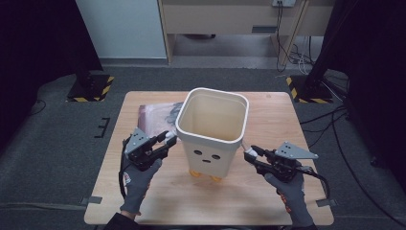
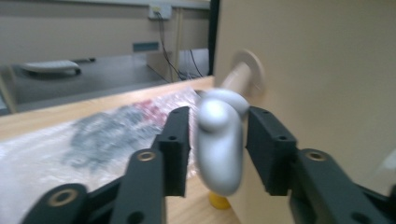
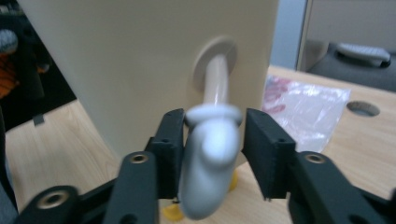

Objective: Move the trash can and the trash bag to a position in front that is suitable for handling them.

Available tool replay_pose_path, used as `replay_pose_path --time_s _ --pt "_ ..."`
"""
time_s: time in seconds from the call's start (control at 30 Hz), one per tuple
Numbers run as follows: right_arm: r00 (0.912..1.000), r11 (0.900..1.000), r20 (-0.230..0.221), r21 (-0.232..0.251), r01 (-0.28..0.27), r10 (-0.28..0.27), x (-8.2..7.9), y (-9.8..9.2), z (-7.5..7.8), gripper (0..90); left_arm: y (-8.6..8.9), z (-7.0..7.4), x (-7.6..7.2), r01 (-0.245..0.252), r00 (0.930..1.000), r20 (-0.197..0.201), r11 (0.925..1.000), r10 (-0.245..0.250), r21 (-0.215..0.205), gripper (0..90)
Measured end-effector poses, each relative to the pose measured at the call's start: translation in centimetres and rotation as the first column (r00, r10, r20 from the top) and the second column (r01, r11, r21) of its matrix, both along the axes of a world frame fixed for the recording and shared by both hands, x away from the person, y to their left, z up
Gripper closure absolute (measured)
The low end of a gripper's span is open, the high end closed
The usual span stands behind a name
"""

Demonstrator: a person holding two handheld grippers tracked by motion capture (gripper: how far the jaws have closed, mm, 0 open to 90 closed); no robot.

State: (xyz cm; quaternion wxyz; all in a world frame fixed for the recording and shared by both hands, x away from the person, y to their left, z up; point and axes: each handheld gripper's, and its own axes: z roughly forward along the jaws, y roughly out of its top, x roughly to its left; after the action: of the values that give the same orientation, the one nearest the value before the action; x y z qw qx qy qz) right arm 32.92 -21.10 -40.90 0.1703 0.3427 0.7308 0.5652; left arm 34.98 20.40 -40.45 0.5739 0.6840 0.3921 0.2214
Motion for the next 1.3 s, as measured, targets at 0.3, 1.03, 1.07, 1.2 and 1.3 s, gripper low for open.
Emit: replay_pose_path --time_s 0.3,1.03,1.07,1.2,1.3 --pt "0.9941 0.995 0.063 0.057 0.085 -0.088 -0.7 -3.3 0.7 33.6 5.2 0.0 -0.1 -0.130 0.9912 -0.021 0.9910 0.130 0.032 45.2" --pt "0.9059 0.896 -0.154 -0.281 0.342 -0.394 3.7 -7.8 -11.1 23.0 8.7 -8.0 7.2 -0.327 0.9256 -0.150 0.9338 0.348 0.144 34.2" --pt "0.9053 0.897 -0.161 -0.285 0.339 -0.393 3.7 -7.7 -11.2 22.9 8.8 -8.3 7.5 -0.334 0.9229 -0.148 0.9298 0.356 0.155 34.6" --pt "0.9024 0.890 -0.171 -0.314 0.331 -0.396 3.9 -7.5 -11.7 22.6 8.9 -9.8 8.5 -0.343 0.9177 -0.148 0.9236 0.369 0.170 35.5" --pt "0.8979 0.882 -0.183 -0.343 0.324 -0.400 4.0 -7.3 -12.0 22.6 9.1 -11.3 9.2 -0.346 0.9068 -0.176 0.9148 0.383 0.208 36.2"
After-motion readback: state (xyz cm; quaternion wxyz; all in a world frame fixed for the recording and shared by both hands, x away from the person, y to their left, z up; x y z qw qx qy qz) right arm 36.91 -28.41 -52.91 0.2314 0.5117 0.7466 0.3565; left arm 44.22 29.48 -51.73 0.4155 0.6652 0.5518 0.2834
